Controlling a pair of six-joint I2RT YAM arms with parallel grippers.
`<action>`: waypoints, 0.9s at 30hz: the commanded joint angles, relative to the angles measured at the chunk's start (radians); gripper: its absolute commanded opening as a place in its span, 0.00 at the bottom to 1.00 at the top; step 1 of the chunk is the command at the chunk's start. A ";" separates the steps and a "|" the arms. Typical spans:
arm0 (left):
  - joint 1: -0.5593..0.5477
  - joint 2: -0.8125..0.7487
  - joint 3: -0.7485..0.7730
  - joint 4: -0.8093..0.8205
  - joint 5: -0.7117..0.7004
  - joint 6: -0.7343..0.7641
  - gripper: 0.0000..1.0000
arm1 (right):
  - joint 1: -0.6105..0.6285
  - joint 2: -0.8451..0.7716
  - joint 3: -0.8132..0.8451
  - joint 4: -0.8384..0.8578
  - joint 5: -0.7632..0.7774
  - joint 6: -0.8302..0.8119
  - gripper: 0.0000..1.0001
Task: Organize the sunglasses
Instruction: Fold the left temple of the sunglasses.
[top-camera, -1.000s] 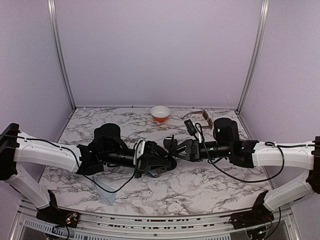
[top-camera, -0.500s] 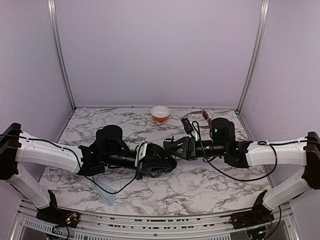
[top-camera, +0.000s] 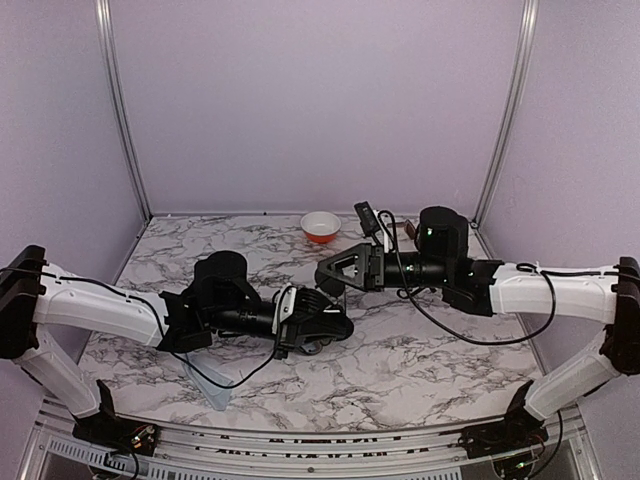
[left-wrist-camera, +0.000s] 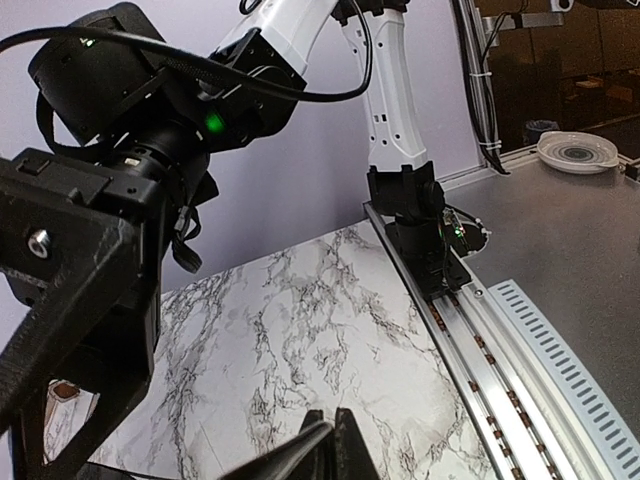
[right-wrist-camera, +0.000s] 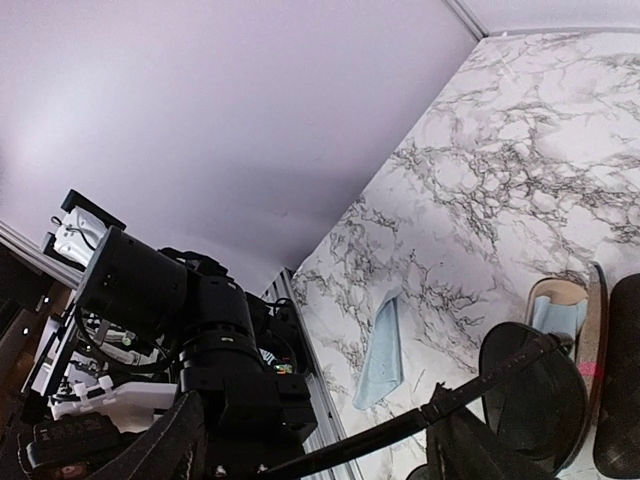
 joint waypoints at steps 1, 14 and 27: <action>-0.011 0.008 0.021 -0.001 0.020 -0.008 0.00 | -0.002 -0.023 0.073 -0.035 0.045 -0.056 0.73; -0.013 0.014 0.001 -0.001 0.005 -0.003 0.00 | -0.074 -0.054 0.130 -0.119 0.064 -0.052 0.82; -0.016 0.017 -0.003 -0.001 0.003 -0.007 0.00 | -0.092 -0.073 0.135 0.012 -0.026 0.017 0.99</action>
